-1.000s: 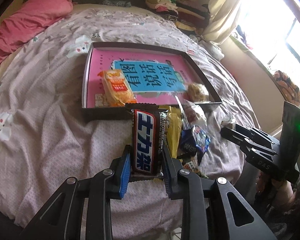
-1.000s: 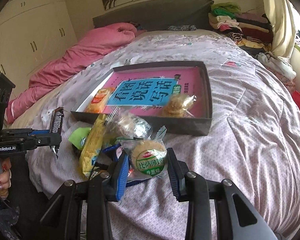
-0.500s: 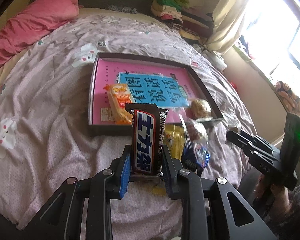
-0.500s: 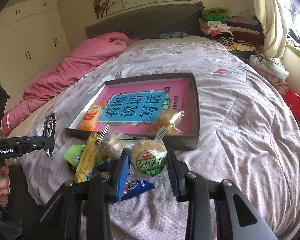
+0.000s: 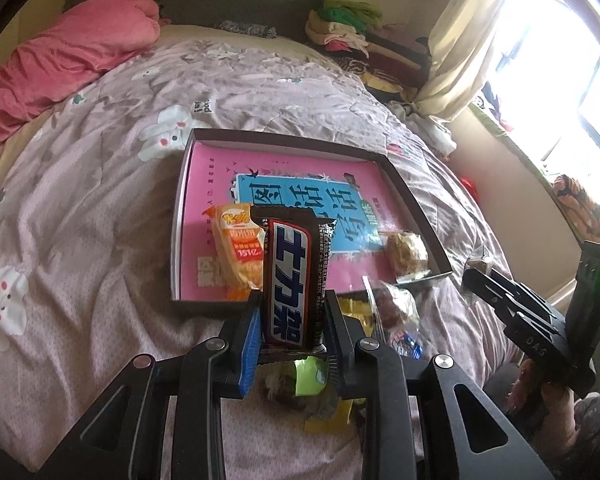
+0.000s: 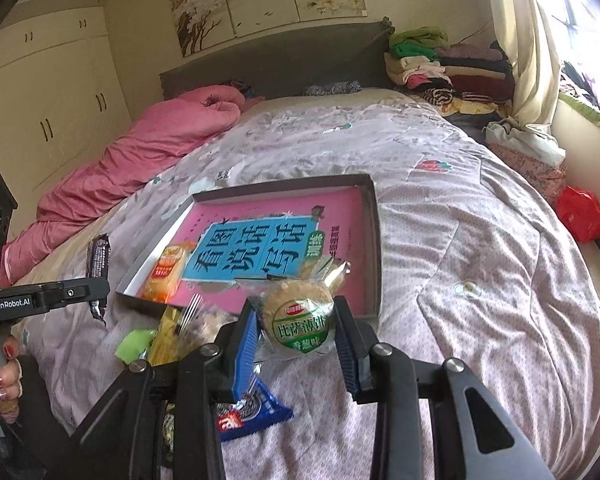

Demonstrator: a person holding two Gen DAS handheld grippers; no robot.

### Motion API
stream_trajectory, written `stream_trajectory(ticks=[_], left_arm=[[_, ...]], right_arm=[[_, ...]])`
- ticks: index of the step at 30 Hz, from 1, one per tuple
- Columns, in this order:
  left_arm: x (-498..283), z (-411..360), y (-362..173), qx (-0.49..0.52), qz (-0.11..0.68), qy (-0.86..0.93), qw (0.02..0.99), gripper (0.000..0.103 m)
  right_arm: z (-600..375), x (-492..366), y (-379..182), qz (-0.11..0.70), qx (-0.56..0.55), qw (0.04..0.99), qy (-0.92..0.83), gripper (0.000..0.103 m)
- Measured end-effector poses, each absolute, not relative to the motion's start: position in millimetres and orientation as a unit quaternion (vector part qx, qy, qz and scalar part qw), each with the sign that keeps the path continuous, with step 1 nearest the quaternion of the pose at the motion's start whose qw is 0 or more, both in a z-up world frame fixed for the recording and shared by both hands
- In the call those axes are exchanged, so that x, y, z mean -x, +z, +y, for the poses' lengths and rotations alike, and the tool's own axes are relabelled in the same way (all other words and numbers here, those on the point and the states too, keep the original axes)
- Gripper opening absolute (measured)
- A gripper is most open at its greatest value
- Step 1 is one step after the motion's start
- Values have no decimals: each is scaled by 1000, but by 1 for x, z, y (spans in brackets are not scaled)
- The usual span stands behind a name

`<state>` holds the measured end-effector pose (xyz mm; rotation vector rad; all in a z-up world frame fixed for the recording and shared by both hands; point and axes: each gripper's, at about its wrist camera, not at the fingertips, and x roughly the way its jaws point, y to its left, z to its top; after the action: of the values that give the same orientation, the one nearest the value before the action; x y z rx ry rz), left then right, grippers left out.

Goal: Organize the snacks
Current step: 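Carry the Snickers bar and the bun over the tray and lower them onto the book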

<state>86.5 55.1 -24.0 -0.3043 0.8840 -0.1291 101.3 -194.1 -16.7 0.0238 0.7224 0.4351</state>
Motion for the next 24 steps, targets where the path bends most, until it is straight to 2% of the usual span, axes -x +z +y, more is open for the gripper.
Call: stream_trajectory(ticks=[24], left_arm=[[-147, 32, -36, 142, 425, -72, 891, 29]], right_arm=[[-203, -137, -18, 338, -33, 924, 175, 36]])
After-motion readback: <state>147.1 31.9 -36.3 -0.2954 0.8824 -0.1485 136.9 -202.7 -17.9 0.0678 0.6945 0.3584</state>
